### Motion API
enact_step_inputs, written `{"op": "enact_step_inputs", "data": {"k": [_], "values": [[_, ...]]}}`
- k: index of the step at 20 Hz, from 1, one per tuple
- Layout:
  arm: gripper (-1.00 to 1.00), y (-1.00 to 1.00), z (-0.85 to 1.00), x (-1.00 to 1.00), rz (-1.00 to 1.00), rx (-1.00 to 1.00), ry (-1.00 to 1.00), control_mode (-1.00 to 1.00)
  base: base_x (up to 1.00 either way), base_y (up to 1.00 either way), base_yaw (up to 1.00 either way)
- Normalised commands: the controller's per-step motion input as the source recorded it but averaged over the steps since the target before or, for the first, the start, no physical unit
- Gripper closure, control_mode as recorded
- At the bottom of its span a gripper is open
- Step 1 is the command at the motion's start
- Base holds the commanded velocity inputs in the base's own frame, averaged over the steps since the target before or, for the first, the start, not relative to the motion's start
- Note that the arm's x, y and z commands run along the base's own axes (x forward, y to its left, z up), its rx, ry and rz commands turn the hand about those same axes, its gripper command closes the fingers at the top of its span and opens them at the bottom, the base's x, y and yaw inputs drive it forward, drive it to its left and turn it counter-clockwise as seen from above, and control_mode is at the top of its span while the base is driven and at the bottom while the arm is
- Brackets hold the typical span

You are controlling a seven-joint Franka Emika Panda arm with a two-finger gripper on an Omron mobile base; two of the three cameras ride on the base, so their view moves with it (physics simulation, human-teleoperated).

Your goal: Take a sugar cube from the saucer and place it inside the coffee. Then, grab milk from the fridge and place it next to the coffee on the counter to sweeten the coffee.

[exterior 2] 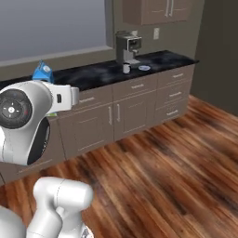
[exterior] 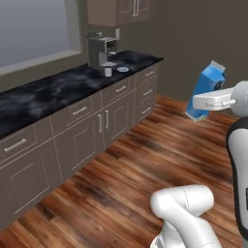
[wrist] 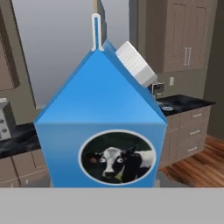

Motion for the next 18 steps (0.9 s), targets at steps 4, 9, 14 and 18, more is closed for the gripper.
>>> {"op": "enact_step_inputs", "data": {"k": [4,9,14,18], "values": [[1.0,0.0,0.0,0.0,0.0,0.0,0.0,1.0,1.0,-0.5,0.23],[1.0,0.0,0.0,0.0,0.0,0.0,0.0,1.0,1.0,-0.5,0.24],[1.0,0.0,0.0,0.0,0.0,0.0,0.0,1.0,1.0,-0.45,0.25],[1.0,0.0,0.0,0.0,0.0,0.0,0.0,1.0,1.0,-0.44,0.26]]}}
